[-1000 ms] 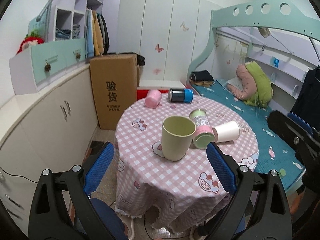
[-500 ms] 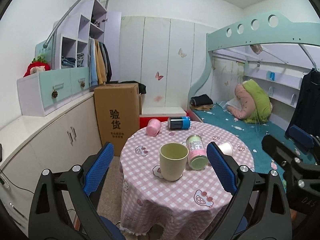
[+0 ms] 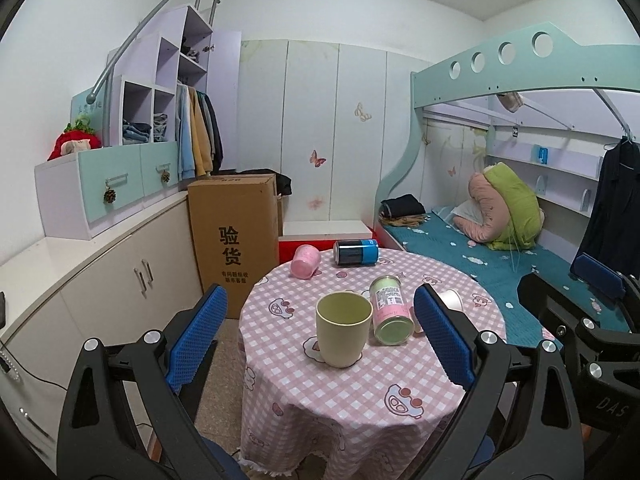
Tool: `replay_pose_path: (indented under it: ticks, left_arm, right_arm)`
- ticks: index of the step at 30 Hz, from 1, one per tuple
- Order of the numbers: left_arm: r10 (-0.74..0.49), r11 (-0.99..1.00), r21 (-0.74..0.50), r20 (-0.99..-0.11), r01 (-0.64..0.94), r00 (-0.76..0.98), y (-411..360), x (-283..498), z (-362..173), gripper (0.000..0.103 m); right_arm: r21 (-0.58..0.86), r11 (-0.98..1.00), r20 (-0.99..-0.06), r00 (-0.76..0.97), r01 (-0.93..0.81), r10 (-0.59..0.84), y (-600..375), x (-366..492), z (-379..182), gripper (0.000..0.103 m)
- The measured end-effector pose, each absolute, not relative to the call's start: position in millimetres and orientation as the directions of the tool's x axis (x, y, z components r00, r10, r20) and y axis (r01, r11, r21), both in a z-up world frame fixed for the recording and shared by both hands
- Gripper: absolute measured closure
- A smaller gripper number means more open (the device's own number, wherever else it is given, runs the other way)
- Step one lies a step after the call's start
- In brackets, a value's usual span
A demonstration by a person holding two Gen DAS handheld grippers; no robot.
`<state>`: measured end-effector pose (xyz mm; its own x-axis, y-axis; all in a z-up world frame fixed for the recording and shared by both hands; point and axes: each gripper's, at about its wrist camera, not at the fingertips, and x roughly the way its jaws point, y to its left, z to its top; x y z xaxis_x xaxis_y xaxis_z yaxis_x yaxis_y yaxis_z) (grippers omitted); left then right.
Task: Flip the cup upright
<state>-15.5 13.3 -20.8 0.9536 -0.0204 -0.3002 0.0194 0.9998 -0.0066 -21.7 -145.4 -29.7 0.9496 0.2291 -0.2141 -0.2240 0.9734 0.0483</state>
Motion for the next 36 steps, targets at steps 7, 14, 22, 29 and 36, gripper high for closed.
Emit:
replay_pose_path:
  ticks: [7,14,22,29,36]
  left_arm:
    - [-0.018,1.0,-0.005,-0.295,0.017,0.955,14.3,-16.7,-18.8,0.008]
    - [-0.017,1.0,-0.005,-0.292,0.016,0.956,14.2,-16.6,-16.8,0.008]
    - [-0.016,1.0,-0.005,-0.292,0.015,0.956,14.3,-15.8,-15.4,0.008]
    - [-0.015,1.0,-0.003,-0.29,0.014,0.957,14.4,-16.5,-16.8,0.008]
    - [-0.014,1.0,-0.005,-0.29,0.013,0.957,14.5,-16.6,-15.4,0.008]
  right_arm:
    - [0.047,0.974,-0.211,0.951,-0.222,0.227,-145.9,-21.8,-29.0,0.007]
    - [0.048,0.974,-0.212,0.95,-0.223,0.228,-146.9,-21.4,-28.6,0.007]
    - [0.05,0.973,-0.213,0.949,-0.225,0.23,-147.1,-21.3,-27.9,0.007]
    - [0.049,0.974,-0.211,0.95,-0.223,0.229,-147.2,-21.4,-27.0,0.007]
    - [0.051,0.973,-0.213,0.95,-0.224,0.23,-147.8,-20.4,-26.1,0.007]
